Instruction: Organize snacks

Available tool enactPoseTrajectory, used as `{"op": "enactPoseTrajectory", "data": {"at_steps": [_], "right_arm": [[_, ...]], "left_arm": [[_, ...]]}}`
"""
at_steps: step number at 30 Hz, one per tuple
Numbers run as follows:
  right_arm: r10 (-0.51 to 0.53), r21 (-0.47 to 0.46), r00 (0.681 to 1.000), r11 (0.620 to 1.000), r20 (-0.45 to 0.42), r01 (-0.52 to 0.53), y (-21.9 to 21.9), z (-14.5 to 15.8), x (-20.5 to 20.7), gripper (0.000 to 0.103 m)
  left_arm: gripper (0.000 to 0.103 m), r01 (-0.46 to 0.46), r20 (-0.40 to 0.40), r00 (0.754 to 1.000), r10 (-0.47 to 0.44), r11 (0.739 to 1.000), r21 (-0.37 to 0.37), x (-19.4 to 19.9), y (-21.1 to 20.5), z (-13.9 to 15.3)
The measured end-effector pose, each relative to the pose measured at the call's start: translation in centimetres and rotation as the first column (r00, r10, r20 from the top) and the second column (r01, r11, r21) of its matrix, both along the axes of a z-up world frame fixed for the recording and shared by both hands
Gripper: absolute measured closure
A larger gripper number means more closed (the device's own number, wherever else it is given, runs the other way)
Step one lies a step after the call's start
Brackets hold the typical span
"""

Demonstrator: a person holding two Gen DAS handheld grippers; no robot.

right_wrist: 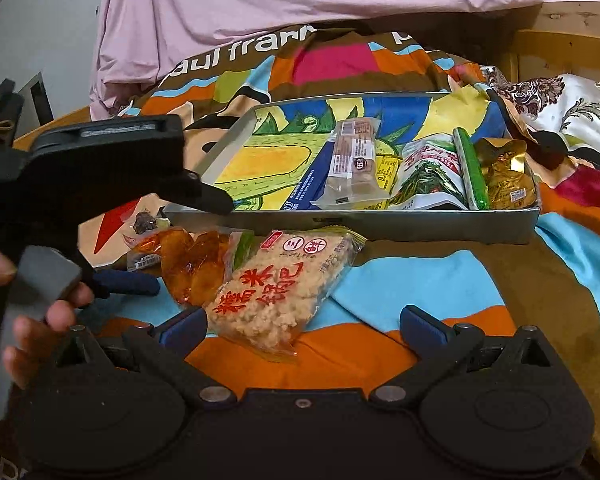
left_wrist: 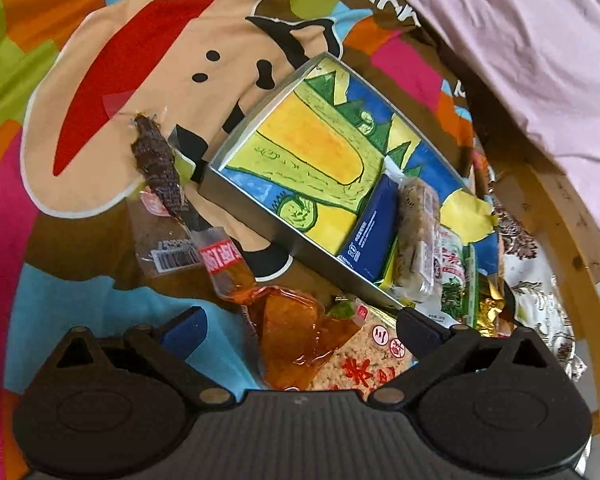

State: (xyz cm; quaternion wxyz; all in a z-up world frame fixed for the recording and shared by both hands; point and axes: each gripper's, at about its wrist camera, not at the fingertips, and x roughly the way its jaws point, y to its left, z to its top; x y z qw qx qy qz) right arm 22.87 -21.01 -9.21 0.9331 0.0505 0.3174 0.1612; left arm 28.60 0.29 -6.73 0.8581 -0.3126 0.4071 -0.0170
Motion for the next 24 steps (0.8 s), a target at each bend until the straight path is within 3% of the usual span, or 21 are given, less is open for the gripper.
{"op": "enactPoseTrajectory", "data": {"at_steps": [7, 14, 21, 24], "right_arm": [[0.011, -0.014, 1.000, 1.000, 0.001, -0.011, 0.3, -0.2, 0.0, 0.001], [0.015, -0.024, 1.000, 1.000, 0.000, -0.015, 0.3, -0.2, 0.0, 0.001], [0.021, -0.051, 1.000, 0.998, 0.007, -0.021, 0.7, -0.4, -0.2, 0.001], [0.029, -0.065, 0.999, 0.998, 0.013, -0.028, 0.9, -0.5, -0.3, 0.001]], "left_arm": [[0.001, -0.101, -0.064, 0.993, 0.101, 0.995, 0.003, 0.6, -0.6, -0.7], [0.008, -0.112, -0.056, 0.992, 0.110, 0.993, -0.036, 0.0, 0.4, -1.1], [0.027, -0.093, -0.034, 0.995, 0.090, 0.989, -0.110, -0.6, 1.0, -0.9], [0.028, -0.102, -0.025, 0.995, 0.099, 0.986, -0.129, -0.5, 1.1, -0.9]]}}
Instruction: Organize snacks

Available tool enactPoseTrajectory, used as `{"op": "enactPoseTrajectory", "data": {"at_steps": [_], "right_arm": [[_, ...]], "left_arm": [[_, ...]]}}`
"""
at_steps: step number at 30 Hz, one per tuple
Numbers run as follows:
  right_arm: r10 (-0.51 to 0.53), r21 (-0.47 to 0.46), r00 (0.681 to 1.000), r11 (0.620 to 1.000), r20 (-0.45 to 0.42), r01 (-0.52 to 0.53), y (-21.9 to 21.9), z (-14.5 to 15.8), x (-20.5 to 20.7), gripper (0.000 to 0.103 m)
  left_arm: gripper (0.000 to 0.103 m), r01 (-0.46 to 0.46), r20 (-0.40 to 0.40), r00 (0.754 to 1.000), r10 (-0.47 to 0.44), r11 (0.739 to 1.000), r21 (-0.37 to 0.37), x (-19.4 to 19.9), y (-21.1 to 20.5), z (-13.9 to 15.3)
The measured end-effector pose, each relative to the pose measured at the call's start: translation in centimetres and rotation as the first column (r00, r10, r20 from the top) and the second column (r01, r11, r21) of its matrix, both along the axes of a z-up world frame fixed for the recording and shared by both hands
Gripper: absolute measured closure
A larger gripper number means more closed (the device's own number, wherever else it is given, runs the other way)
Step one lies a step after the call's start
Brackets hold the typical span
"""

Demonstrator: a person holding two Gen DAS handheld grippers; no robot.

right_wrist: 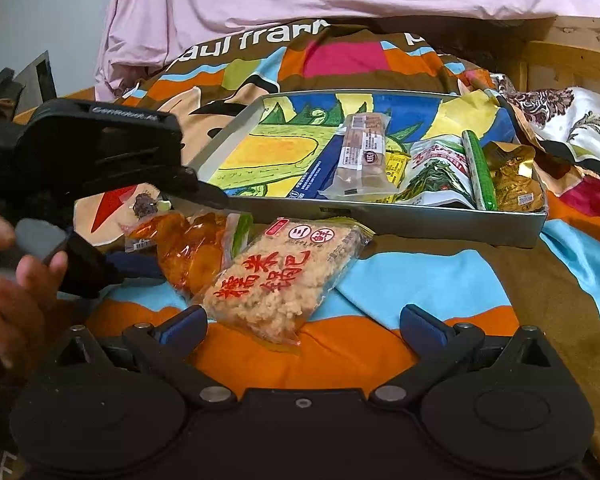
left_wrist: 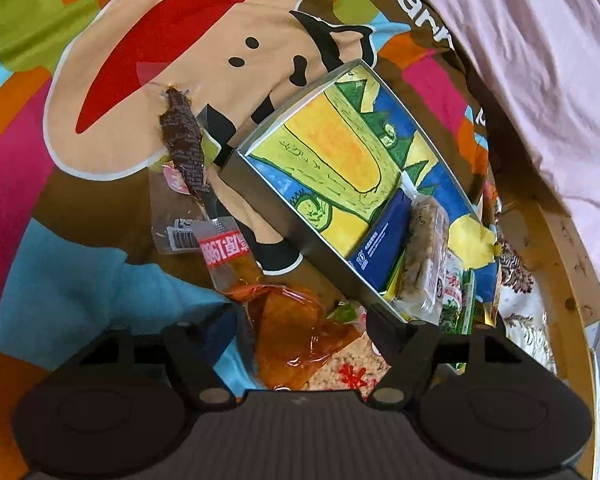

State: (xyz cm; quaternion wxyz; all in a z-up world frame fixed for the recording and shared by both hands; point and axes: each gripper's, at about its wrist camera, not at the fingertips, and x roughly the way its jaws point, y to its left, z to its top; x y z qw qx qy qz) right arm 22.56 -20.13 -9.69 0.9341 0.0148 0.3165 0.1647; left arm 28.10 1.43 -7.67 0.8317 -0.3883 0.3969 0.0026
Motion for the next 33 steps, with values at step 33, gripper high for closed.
{"op": "enactPoseTrajectory", "data": {"at_steps": [33], "right_arm": [[0.080, -0.135, 0.997, 0.988, 0.006, -0.079, 4.1, -1.2, 2.9, 0.008]], "left_arm": [[0.060, 0.016, 0.021, 1.000, -0.017, 0.999, 0.032, -1.3, 3.2, -0.2]]}}
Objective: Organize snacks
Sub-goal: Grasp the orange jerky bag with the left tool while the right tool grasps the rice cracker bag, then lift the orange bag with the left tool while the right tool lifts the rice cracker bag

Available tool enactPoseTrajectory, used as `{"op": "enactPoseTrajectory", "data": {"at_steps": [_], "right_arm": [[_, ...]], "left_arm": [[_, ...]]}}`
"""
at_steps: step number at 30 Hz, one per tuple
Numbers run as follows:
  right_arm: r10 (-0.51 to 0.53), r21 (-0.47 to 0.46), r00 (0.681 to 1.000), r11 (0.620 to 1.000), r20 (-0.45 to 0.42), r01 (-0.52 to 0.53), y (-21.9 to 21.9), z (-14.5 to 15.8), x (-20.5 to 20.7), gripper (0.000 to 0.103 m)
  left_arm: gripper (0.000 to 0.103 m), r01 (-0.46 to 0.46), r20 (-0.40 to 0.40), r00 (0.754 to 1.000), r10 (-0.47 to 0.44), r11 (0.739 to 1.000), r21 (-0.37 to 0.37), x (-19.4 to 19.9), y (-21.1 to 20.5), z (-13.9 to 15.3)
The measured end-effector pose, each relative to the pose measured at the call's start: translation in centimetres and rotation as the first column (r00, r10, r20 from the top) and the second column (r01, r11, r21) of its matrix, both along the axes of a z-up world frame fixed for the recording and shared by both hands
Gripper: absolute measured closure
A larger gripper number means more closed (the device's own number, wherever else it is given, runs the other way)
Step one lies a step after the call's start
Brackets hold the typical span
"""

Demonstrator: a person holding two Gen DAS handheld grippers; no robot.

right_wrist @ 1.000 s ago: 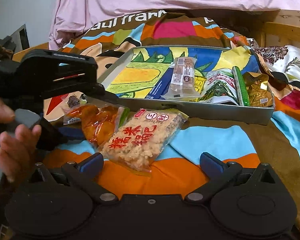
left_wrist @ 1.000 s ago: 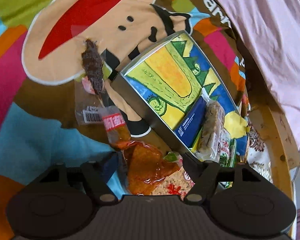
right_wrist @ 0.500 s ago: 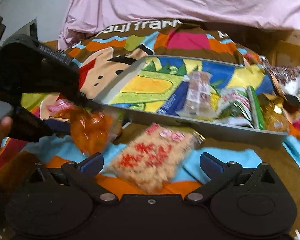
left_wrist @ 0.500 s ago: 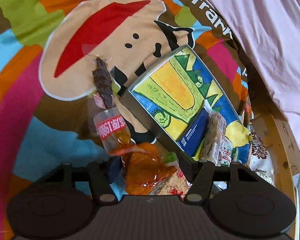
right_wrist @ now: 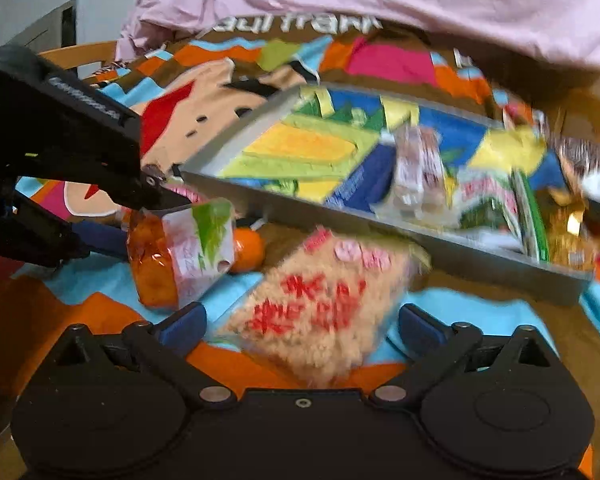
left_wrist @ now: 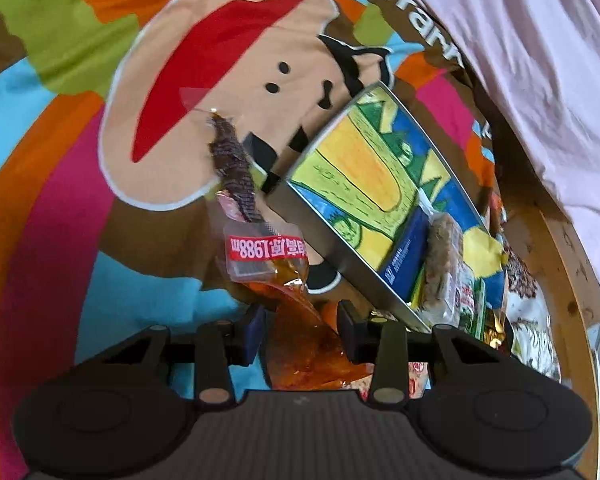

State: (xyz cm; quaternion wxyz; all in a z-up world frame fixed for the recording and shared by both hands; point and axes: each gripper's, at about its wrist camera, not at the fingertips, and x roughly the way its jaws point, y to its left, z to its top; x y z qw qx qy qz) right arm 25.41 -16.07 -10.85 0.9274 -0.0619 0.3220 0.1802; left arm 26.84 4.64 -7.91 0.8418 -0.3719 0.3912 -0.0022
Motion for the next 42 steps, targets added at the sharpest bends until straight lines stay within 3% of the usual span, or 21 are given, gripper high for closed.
{"op": "enactPoseTrajectory", "data": {"at_steps": [4, 9, 13, 19, 22, 35, 42], "right_arm": [[0.016, 0.064, 0.997, 0.998, -0.080, -0.011, -2.3, 0.7, 0.2, 0.018], [-0.022, 0.033, 0.995, 0.999, -0.099, 0.025, -4.9, 2.2, -1.2, 0.021], [-0.059, 0.027, 0.995, 0.998, -0.081, 0.062, -5.6, 2.1, -1.2, 0.008], [-0.071, -0.003, 0.997, 0.997, -0.021, 0.071, -4.3, 0.4, -0.5, 0.004], [-0.077, -0.035, 0.997, 0.996, 0.002, 0.077, -3.9, 0.0, -0.5, 0.010], [-0.066, -0.014, 0.998, 0.998, 0.009, 0.066, -4.7, 0.9, -2.6, 0.021], [-0.028, -0.043, 0.996, 0.999, 0.079, 0.032, -5.0, 2.9, -5.8, 0.023]], "left_arm": [[0.060, 0.049, -0.014, 0.999, -0.049, 0.999, 0.004, 0.3, -0.8, 0.2], [0.058, 0.135, -0.047, 0.990, -0.133, 0.991, 0.025, 0.6, -2.5, 0.4], [0.056, 0.166, -0.049, 0.986, -0.162, 0.983, 0.082, 1.1, -3.8, 0.7], [0.048, 0.165, -0.054, 0.986, -0.160, 0.979, 0.122, 1.6, -4.9, 0.1], [0.045, 0.152, -0.061, 0.987, -0.147, 0.986, 0.074, 1.7, -4.6, -0.6], [0.048, 0.070, -0.029, 0.997, -0.069, 0.997, 0.042, -1.8, -4.7, -0.3], [0.050, 0.027, -0.030, 0.999, -0.026, 0.999, 0.044, -5.1, -4.9, 1.2]]}}
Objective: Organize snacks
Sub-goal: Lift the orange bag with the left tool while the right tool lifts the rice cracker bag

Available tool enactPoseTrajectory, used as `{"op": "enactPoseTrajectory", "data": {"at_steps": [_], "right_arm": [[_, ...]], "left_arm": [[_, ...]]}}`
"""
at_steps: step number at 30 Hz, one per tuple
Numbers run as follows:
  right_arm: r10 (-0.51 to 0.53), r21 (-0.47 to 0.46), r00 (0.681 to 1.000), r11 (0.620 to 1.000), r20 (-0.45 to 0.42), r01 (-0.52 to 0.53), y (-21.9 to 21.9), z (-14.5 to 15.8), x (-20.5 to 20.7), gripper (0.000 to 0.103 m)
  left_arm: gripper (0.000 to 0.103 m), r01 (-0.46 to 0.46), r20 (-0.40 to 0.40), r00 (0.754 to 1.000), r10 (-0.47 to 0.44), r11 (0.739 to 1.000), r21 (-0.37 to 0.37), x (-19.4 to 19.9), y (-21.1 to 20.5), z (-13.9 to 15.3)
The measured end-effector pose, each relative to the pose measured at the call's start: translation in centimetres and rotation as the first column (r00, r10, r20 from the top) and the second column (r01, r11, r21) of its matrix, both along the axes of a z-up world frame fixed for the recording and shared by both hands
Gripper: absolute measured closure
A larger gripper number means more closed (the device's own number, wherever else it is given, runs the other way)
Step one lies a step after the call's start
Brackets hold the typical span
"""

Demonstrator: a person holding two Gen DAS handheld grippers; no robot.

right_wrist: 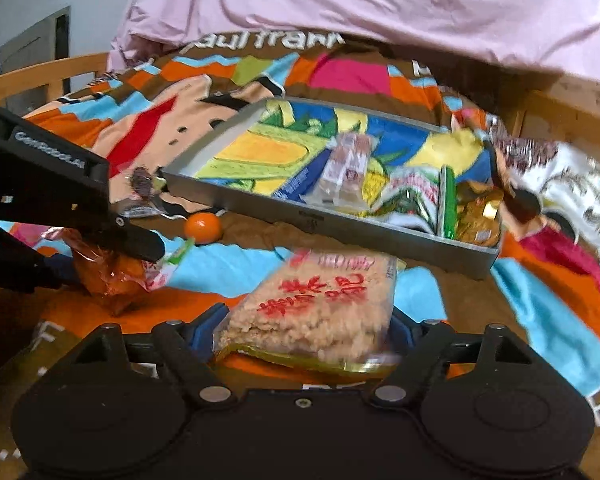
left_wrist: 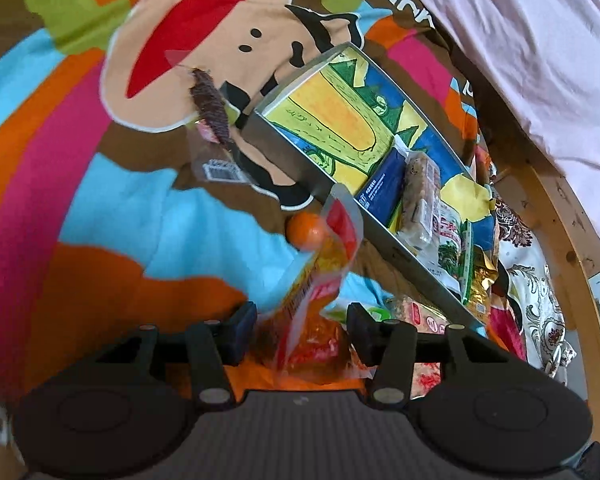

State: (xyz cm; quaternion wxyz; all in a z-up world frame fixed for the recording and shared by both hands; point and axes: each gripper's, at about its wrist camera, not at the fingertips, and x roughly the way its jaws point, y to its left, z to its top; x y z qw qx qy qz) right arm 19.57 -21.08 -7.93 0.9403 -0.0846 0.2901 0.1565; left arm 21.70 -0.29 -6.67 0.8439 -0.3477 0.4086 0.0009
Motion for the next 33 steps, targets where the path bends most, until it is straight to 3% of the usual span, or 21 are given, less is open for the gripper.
{"op": "enactPoseTrajectory", "data": {"at_steps": [6, 12, 23, 28, 33], "right_arm": [[0.035, -0.033, 0.997, 0.999, 0.073, -0.032, 0.1, 1.8, -2.5, 0.024], [0.030, -0.042, 0.998, 0.999, 0.054, -0.028, -0.5, 1.8, -3.7, 0.025], [-0.008, -0.012, 1.000, 1.000, 0.012, 0.008, -1.9, 1.4, -3.3, 0.025], [-0.017, 0.002, 1.000, 1.000, -0.008, 0.017, -2.3, 1.2, -2.9, 0.025], [-0.019, -0.013, 0.999, 1.000, -0.029, 0.018, -2.4, 0.7, -2.6, 0.025]], "left_arm": [[0.052, -0.002, 0.011, 1.000, 0.002, 1.000, -0.016, -2.1, -0.2, 1.5], [0.053, 0.015, 0.021, 1.000, -0.015, 1.000, 0.001, -3.4, -0.8, 2.7], [0.053, 0.099, -0.045, 0.994, -0.097, 0.994, 0.039, -4.7, -2.5, -0.1], [0.052, 0.155, -0.002, 0.988, -0.155, 0.985, 0.074, -5.4, -2.9, -0.5], [0.045, 0.191, 0.021, 0.981, -0.194, 0.975, 0.118, -6.2, -3.5, -0.7]]}}
